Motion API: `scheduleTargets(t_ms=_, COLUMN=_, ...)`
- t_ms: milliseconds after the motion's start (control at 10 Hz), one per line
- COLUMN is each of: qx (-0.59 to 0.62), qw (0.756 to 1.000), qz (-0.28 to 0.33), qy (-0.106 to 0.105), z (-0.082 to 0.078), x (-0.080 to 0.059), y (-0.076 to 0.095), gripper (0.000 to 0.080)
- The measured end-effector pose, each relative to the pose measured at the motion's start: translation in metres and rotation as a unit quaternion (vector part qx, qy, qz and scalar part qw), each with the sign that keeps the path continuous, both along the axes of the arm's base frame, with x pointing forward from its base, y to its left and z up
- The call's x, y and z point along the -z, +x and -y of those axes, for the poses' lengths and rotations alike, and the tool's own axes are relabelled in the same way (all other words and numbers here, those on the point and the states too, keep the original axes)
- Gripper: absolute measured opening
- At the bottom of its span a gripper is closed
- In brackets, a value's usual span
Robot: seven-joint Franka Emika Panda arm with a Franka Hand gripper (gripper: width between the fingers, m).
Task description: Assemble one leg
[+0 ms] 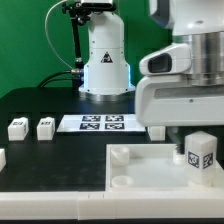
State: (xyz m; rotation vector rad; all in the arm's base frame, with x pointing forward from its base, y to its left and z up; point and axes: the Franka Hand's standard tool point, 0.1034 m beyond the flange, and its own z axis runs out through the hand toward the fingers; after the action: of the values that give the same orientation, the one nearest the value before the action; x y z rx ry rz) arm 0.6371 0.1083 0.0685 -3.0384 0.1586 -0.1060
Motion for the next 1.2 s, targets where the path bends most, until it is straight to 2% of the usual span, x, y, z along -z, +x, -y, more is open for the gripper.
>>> scheduleTargets(t_ms=100, qx=-0.053, qw=0.999, qz=0.004, qy=-0.005, z=0.0053, x=0.0027, y=-0.0009, gripper=0.0649)
scheduleTargets(t_ms=400, qx=-0.189, qw=0.982, qz=0.017, qy=-0.021, z=0.0058, x=0.0013, y=0.0018, gripper=0.0649)
scheduleTargets(t_ms=500, qx=-0.206, qw=0.978, qz=0.020, qy=-0.026, z=0.0029, x=-0.0003, y=0.0033, gripper=0.0649)
scheduleTargets(t_ms=600, qx=-0.182, qw=0.983, qz=0.018, qy=-0.022, z=0.0022, x=-0.0001, y=0.0031, gripper=0.0649)
scheduleTargets(t_ms=800, qx=-0.182, qw=0.983, qz=0.018, qy=-0.022, z=0.0027, x=-0.0001, y=0.0032, gripper=0.0392)
scheduleTargets(t_ms=900, qx=-0.133, qw=0.991, qz=0.014, qy=-0.017, z=0.0013, x=0.0000, y=0.0029, gripper=0.0392)
scheduleTargets(t_ms=1000, qx=-0.073, qw=0.997, qz=0.009, qy=-0.012, z=0.0012, x=0.0001, y=0.0028, gripper=0.0288)
scheduleTargets(t_ms=1200, qx=0.007, qw=1.000, qz=0.001, qy=-0.006, z=0.0012, x=0.0005, y=0.0024, gripper=0.0288)
